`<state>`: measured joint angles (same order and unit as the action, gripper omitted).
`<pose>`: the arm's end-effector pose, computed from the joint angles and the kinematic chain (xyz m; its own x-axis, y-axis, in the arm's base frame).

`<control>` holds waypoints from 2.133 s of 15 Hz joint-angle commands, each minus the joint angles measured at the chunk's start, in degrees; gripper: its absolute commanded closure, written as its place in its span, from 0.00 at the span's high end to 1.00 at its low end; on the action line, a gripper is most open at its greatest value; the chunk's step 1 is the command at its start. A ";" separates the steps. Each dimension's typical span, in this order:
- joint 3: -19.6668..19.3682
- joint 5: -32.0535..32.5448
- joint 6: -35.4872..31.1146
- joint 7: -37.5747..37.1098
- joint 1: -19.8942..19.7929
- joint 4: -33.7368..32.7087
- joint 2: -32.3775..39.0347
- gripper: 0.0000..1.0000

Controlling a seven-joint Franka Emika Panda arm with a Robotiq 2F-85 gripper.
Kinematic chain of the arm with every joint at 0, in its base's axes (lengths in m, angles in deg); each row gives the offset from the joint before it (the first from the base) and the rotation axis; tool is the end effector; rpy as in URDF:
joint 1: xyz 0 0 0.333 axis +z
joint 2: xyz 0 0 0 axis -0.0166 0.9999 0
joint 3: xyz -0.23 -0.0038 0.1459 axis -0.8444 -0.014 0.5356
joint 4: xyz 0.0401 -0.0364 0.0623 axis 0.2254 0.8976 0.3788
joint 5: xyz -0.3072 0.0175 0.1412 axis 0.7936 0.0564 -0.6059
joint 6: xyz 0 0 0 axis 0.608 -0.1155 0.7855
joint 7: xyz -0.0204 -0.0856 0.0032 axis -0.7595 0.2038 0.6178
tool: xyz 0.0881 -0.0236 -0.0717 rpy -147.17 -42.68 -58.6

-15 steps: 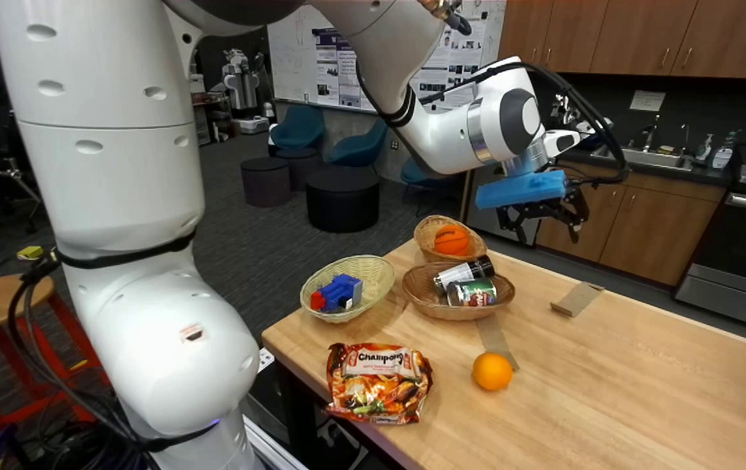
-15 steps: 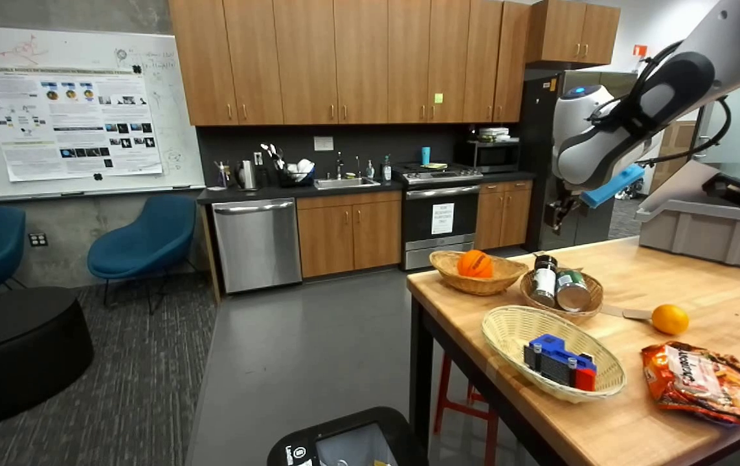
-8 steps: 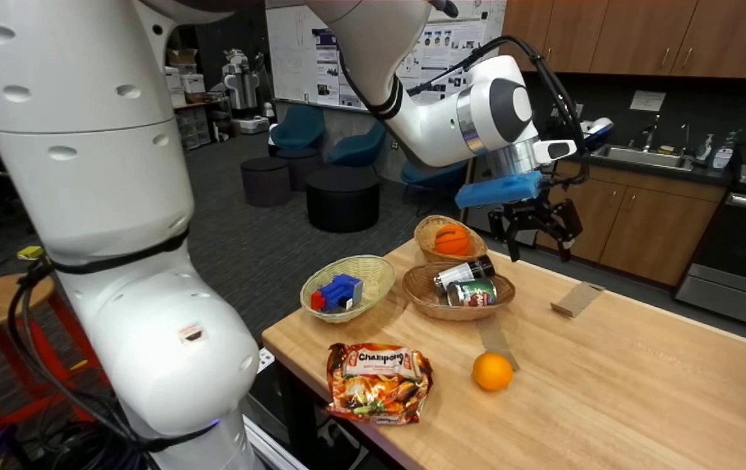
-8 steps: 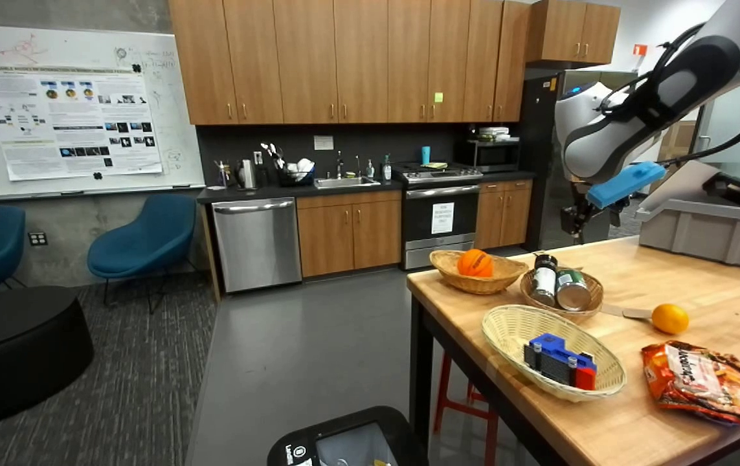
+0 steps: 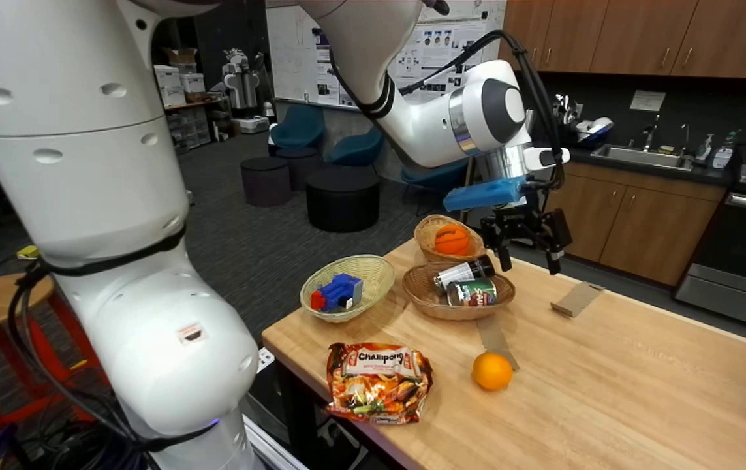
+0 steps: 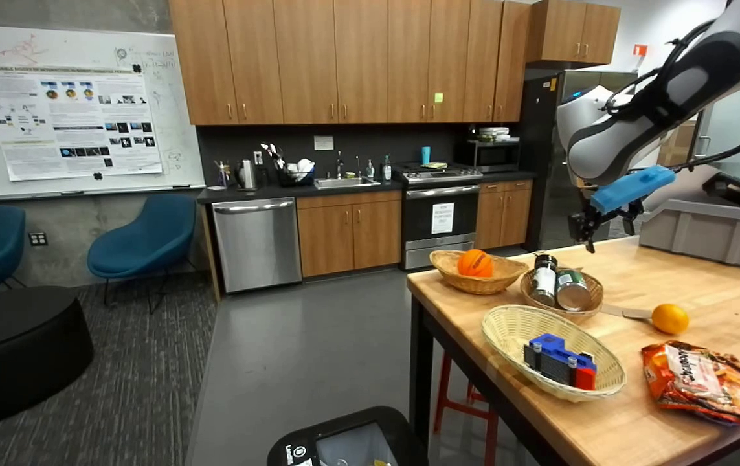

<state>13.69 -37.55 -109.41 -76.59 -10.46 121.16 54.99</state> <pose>0.4350 -0.2075 0.3833 0.9239 -0.3726 0.0867 -0.3710 -0.8177 0.4401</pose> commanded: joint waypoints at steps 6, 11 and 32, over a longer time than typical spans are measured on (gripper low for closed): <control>0.85 -0.11 0.12 -0.02 -1.02 -0.10 -0.02 1.00; 0.85 -0.11 0.12 -0.04 -1.02 -0.10 -0.02 1.00; 1.31 -8.03 8.80 -6.13 -2.20 16.34 -3.41 0.74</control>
<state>13.88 -46.14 -102.69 -80.50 -12.14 136.29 53.45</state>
